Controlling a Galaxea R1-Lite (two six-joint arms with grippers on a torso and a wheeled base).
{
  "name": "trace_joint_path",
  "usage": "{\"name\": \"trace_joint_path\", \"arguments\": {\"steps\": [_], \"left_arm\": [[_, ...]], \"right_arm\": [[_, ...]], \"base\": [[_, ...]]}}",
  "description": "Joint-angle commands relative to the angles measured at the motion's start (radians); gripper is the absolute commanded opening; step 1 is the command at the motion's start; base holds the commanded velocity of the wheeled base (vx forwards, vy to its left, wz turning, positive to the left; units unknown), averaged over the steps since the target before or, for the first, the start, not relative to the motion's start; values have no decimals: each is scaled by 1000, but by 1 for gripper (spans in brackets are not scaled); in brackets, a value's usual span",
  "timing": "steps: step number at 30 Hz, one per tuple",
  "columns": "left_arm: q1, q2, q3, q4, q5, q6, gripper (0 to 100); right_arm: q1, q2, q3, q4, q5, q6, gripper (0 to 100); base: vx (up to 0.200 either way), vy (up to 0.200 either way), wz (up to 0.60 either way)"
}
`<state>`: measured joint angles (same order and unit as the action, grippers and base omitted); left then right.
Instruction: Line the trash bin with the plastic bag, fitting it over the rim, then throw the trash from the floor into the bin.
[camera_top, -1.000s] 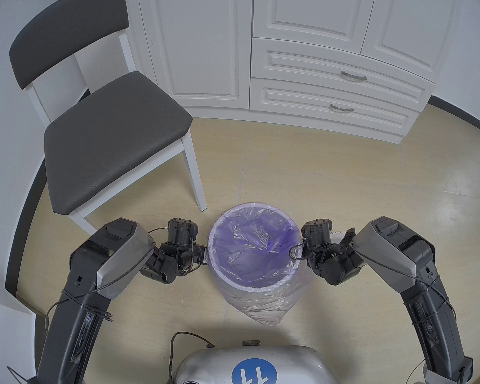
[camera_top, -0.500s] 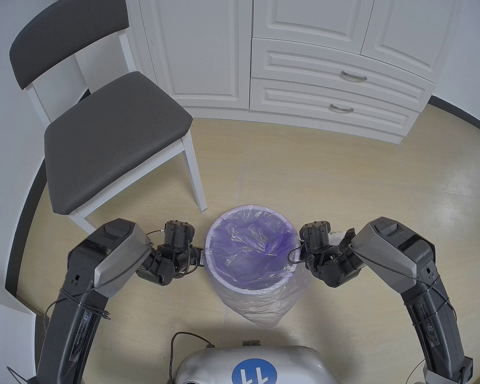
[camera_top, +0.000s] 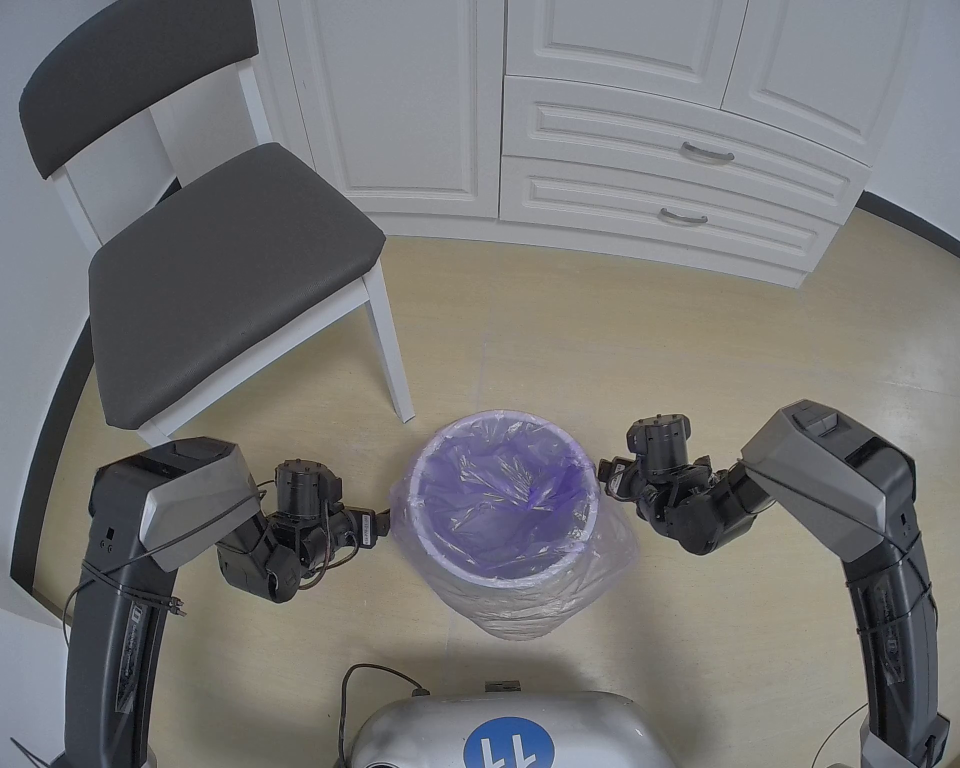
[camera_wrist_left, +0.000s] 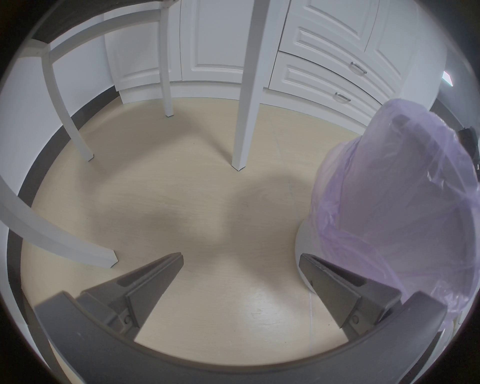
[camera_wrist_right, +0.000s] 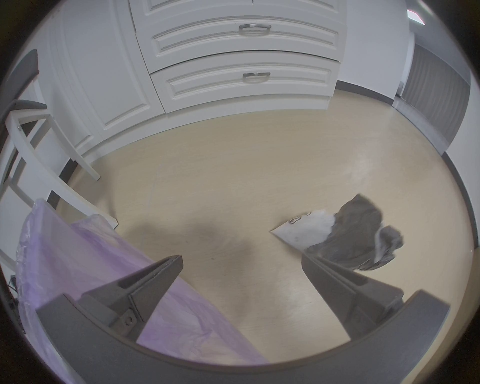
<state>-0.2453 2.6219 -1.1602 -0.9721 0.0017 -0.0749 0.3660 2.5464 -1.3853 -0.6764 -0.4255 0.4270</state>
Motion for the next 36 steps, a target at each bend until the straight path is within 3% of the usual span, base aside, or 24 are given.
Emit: {"name": "trace_joint_path", "arguments": {"steps": [1,11,22,36], "left_arm": [[4,-20,-13,0,0,-3,100],[35,-125,37,7,-6,-2,100],[0,-114,30,7,-3,-46,100],[29,-172,54,32,-5,-39,100]], "right_arm": [[-21,-126,81,-8,-4,-53,100],[-28,-256,175,-8,-6,-91,100],[-27,-258,192,-8,-9,-97,100],[-24,-273,210,-8,-9,-100,100]], "base": [[0,0,0],[0,0,0],[0,0,0],[0,0,0]]}}
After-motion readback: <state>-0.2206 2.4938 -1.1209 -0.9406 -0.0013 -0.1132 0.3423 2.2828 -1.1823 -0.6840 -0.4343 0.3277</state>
